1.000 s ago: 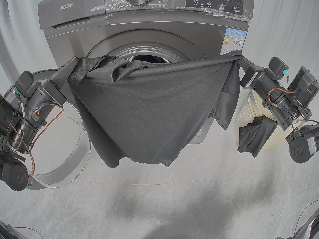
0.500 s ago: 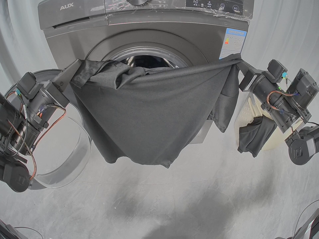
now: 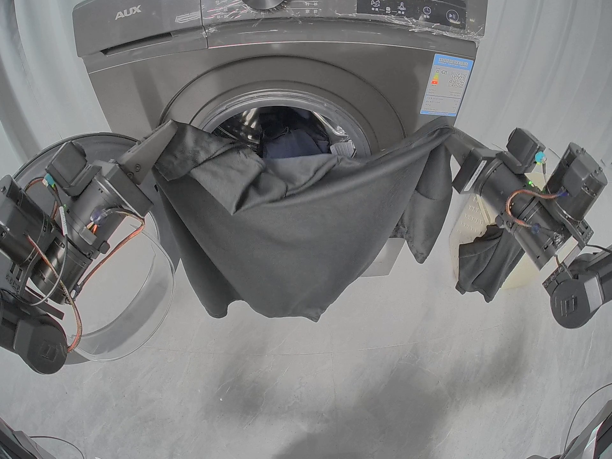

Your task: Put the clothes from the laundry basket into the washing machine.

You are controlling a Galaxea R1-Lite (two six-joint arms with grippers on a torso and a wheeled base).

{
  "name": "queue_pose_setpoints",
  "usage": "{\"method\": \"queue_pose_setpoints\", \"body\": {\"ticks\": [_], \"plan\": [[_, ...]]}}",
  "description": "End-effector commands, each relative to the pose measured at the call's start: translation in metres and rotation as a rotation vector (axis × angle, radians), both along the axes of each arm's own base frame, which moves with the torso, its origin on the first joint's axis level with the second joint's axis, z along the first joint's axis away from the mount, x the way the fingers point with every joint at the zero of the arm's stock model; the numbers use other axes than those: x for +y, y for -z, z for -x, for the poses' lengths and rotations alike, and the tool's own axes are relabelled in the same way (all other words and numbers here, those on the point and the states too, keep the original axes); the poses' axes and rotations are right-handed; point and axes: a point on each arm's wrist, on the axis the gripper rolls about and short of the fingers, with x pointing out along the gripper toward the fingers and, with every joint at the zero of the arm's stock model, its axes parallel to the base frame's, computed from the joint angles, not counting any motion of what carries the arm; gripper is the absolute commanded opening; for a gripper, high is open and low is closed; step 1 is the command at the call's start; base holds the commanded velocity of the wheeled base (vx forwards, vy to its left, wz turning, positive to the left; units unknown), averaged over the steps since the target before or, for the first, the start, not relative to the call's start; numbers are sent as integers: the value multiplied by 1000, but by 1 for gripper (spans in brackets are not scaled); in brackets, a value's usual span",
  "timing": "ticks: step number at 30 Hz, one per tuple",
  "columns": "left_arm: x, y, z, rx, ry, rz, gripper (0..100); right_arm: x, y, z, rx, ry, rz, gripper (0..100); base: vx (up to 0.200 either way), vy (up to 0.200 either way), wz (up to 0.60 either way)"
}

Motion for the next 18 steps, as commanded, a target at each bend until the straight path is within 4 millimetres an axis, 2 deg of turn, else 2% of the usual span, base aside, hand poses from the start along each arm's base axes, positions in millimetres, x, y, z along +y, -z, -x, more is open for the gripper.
{"method": "queue_pose_setpoints", "body": {"ticks": [1, 2, 4, 8, 11, 13, 14, 18], "plan": [[-17, -7, -4, -33, 47, 7, 0, 15, 41, 12, 143, -62, 72, 100, 0, 0, 0], [-18, -9, -4, -39, 49, 9, 0, 16, 45, 12, 157, -67, 79, 100, 0, 0, 0], [-20, -12, -4, -48, 55, 12, 0, 25, 65, 14, 215, -95, 117, 100, 0, 0, 0], [-22, -12, -4, -51, 63, 14, 0, 32, 80, 9, 246, -117, 153, 100, 0, 0, 0], [-31, -13, 0, -50, 101, 15, 0, 53, 92, -2, 250, -173, 184, 100, 0, 0, 0], [-33, -12, 1, -49, 109, 15, 0, 57, 94, -4, 250, -180, 185, 100, 0, 0, 0], [-40, -11, 5, -43, 132, 14, 0, 75, 104, -9, 259, -215, 198, 100, 0, 0, 0], [-47, -6, 4, -31, 149, 10, 0, 102, 120, -21, 253, -254, 215, 100, 0, 0, 0]]}}
